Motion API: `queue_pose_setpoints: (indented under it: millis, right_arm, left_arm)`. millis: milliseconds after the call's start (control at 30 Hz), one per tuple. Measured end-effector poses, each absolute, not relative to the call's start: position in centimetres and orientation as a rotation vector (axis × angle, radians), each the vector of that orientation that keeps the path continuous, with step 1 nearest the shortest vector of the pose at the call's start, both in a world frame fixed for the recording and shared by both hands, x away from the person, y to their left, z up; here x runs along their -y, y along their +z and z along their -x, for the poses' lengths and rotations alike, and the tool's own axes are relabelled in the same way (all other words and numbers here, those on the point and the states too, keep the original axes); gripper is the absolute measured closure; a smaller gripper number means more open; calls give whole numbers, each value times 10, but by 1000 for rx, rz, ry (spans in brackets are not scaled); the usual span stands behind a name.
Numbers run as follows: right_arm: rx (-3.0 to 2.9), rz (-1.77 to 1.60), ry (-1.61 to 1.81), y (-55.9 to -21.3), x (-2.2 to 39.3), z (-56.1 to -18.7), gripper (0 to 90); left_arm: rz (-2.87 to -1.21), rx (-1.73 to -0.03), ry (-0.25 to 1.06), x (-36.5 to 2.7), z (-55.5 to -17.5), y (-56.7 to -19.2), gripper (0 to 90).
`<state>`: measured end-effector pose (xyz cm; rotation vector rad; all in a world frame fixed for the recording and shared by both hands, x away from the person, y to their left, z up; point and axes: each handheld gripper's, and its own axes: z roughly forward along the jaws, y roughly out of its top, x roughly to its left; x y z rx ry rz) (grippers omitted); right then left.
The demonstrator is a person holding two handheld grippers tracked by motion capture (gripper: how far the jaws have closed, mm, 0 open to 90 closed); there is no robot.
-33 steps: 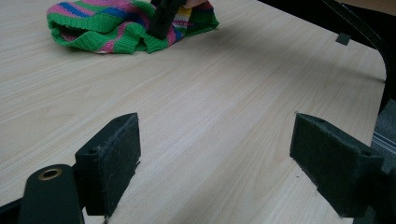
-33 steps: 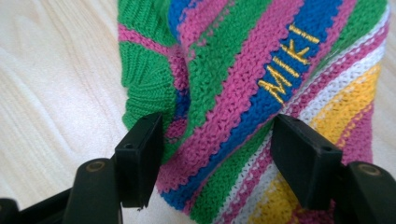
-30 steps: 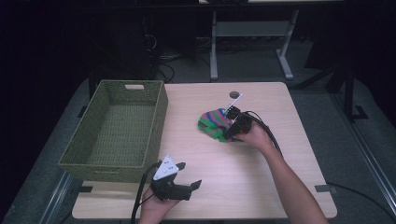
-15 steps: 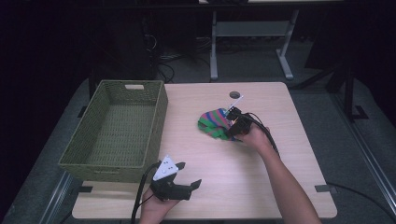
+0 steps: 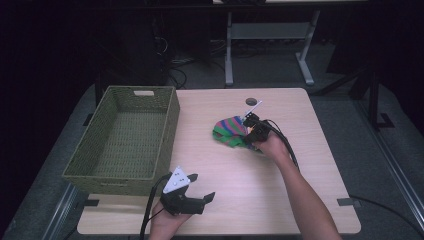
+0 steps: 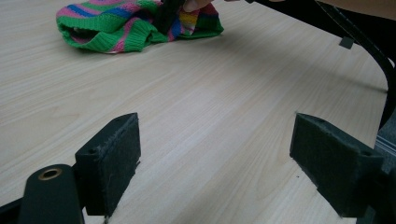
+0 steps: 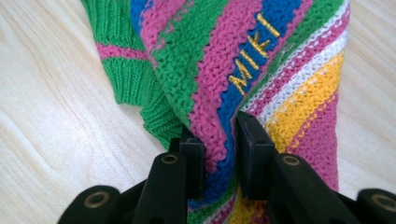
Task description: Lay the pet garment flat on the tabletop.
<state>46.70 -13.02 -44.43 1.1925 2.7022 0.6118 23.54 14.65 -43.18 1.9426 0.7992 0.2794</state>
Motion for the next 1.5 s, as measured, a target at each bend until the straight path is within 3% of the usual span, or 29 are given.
queue_pose_setpoints:
  millis: [1067,1500]
  right_arm:
    - [-2681,-1243,927,-398,161,-457,766]
    - [-2695,-1151,1019,-374,174,-431,764]
  left_arm:
    - [-1938,-803,278,-147,-236,-432,159]
    - [-1942,-799,283,-148,-235,-432,159]
